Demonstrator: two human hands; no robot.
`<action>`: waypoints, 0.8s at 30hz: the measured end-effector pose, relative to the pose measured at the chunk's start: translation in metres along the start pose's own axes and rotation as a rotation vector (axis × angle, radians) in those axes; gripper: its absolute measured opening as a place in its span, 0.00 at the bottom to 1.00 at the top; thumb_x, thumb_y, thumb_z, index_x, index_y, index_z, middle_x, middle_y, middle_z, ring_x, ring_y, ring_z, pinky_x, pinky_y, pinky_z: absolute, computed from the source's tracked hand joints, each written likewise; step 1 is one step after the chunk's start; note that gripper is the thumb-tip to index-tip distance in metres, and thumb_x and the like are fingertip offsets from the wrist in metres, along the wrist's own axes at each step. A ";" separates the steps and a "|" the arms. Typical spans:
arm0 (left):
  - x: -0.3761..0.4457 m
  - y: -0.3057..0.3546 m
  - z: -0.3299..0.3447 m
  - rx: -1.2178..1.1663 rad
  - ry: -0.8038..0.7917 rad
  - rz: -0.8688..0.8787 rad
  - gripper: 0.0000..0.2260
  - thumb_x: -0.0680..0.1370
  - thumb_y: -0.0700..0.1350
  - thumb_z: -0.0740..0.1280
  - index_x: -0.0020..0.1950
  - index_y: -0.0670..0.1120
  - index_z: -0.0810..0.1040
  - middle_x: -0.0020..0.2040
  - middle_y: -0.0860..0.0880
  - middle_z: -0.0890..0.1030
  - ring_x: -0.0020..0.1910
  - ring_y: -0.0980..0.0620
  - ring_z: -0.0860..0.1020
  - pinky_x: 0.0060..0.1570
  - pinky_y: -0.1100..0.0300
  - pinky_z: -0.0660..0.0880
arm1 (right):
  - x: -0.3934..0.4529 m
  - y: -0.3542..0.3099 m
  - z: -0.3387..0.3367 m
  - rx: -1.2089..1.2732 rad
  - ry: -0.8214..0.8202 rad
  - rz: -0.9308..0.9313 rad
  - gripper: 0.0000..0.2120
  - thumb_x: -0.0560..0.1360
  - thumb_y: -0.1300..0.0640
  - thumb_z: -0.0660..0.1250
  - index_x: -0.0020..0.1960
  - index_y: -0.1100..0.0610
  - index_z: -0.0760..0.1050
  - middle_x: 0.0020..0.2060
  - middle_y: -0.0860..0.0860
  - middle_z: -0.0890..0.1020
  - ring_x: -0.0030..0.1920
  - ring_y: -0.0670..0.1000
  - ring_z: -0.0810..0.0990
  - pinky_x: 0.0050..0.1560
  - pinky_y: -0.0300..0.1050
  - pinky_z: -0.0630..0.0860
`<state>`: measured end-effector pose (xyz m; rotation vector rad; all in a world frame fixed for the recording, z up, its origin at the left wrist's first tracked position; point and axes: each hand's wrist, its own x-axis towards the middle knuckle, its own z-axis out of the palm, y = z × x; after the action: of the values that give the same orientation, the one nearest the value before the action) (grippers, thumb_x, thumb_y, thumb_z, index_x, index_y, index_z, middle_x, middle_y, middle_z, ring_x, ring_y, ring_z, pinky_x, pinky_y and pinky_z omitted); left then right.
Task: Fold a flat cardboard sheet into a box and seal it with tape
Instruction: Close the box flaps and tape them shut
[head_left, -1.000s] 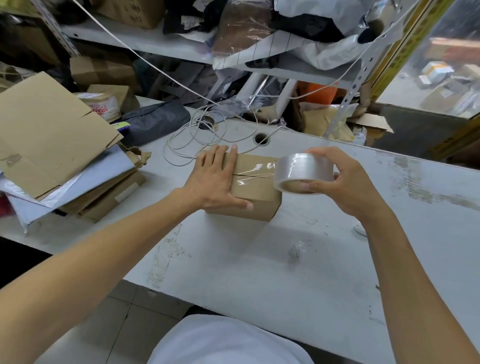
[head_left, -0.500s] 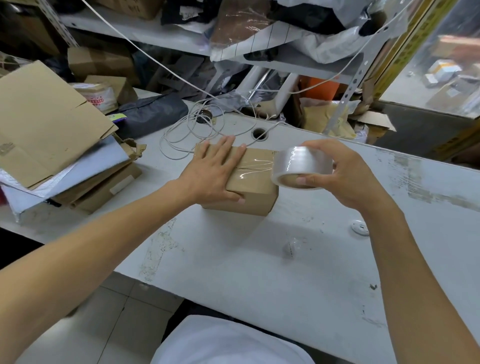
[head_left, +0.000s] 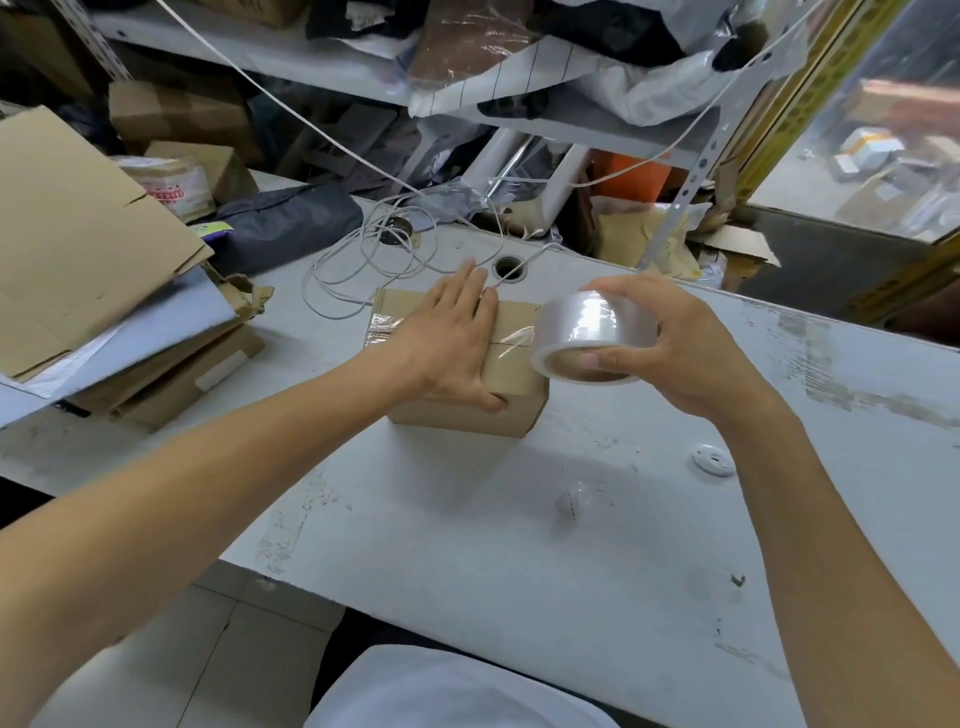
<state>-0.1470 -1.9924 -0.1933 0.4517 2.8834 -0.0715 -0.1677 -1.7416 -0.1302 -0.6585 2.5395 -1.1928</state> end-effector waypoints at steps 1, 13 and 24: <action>0.004 0.003 -0.003 -0.001 -0.014 0.026 0.60 0.64 0.76 0.64 0.79 0.36 0.49 0.80 0.36 0.49 0.80 0.38 0.45 0.79 0.44 0.46 | 0.000 0.000 0.000 -0.002 0.004 -0.002 0.26 0.69 0.51 0.77 0.61 0.38 0.71 0.52 0.35 0.73 0.52 0.30 0.69 0.50 0.33 0.67; 0.007 0.021 0.008 0.019 0.068 0.004 0.61 0.60 0.80 0.56 0.81 0.41 0.47 0.72 0.43 0.65 0.70 0.41 0.65 0.74 0.36 0.52 | -0.005 0.013 0.018 0.363 0.069 -0.011 0.26 0.66 0.52 0.80 0.60 0.43 0.74 0.52 0.32 0.76 0.52 0.34 0.75 0.43 0.34 0.77; 0.007 0.019 0.010 0.036 0.093 0.020 0.61 0.60 0.80 0.56 0.80 0.41 0.48 0.68 0.43 0.67 0.67 0.41 0.67 0.73 0.37 0.55 | -0.015 0.057 0.018 0.418 0.073 0.081 0.26 0.61 0.48 0.80 0.57 0.41 0.77 0.54 0.40 0.79 0.52 0.38 0.77 0.47 0.36 0.77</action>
<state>-0.1456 -1.9729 -0.2045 0.5028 2.9722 -0.1017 -0.1635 -1.7138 -0.1855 -0.4135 2.2366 -1.6738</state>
